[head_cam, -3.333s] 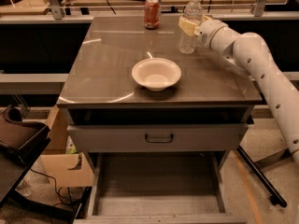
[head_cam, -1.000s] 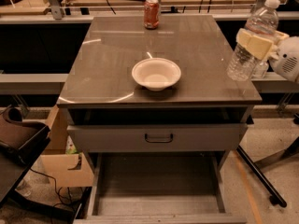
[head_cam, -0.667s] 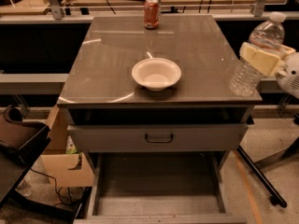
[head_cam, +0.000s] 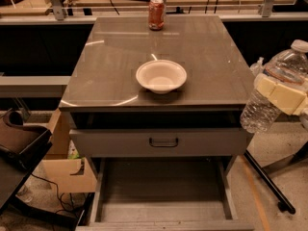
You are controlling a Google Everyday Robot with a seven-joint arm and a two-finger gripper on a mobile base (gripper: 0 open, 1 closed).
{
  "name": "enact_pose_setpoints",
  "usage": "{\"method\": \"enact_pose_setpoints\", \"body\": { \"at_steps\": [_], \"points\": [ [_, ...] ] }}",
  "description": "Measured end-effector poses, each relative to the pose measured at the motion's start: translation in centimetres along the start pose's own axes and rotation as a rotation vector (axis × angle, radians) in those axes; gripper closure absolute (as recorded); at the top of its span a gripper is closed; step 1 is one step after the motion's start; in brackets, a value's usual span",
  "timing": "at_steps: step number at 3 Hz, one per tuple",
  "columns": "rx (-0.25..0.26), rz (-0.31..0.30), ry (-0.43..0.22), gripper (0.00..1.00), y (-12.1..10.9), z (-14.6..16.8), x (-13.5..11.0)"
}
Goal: Place water bottle into middle drawer
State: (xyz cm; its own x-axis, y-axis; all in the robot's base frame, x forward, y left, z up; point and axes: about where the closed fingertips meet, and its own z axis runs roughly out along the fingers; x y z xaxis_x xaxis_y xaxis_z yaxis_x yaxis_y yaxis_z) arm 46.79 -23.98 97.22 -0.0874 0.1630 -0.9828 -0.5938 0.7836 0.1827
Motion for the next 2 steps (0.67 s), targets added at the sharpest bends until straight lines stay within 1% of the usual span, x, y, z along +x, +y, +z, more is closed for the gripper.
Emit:
{"method": "enact_pose_setpoints", "body": {
  "at_steps": [1,2],
  "points": [
    [0.0,0.0,0.0,1.0,0.0,0.0,0.0],
    [-0.017,0.002,0.024,1.0,0.1,-0.2,1.7]
  ]
}}
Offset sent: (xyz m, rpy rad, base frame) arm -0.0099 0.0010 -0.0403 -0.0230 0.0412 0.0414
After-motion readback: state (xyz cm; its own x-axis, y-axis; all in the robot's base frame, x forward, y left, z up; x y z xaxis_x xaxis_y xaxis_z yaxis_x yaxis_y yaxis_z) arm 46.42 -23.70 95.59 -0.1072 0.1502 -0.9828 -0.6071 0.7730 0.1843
